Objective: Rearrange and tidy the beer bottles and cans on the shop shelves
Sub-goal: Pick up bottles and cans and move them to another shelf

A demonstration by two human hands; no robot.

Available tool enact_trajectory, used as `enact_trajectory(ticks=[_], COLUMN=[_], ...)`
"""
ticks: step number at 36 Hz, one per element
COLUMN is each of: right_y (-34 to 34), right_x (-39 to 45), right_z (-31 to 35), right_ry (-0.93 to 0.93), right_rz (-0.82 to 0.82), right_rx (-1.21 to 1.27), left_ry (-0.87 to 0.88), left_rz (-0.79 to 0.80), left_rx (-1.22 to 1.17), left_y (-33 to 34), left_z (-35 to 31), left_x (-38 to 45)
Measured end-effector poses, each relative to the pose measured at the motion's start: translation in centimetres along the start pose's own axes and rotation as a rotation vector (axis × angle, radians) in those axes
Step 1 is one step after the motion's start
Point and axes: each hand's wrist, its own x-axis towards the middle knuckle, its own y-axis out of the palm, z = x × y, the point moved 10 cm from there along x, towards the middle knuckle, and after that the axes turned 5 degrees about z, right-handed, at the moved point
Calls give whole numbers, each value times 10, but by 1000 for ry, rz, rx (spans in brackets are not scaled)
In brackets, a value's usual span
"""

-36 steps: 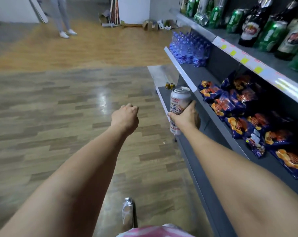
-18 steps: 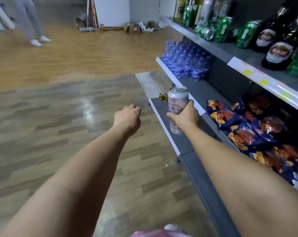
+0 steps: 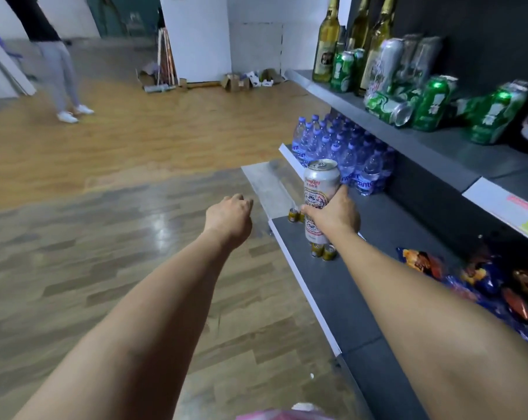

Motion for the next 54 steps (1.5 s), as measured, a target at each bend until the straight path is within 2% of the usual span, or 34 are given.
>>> enact_trajectory(ticks=[12, 29, 37, 41, 47, 54], right_y=[19, 11, -44, -72, -102, -96], right_x=[148, 334, 371, 383, 404, 418], right_z=[61, 151, 146, 141, 138, 124], right_ry=[-6, 170, 244, 219, 235, 347], right_rz=[-81, -428, -702, -829, -878, -857], right_rx=[-24, 58, 84, 108, 82, 75], left_ry=[46, 322, 481, 535, 624, 606], left_rz=[-25, -27, -34, -61, -88, 26], left_rx=[-46, -48, -149, -194, -292, -757], left_y=[-1, -11, -11, -18, -35, -46], left_z=[26, 78, 22, -14, -65, -113], left_x=[175, 430, 510, 536, 563, 597])
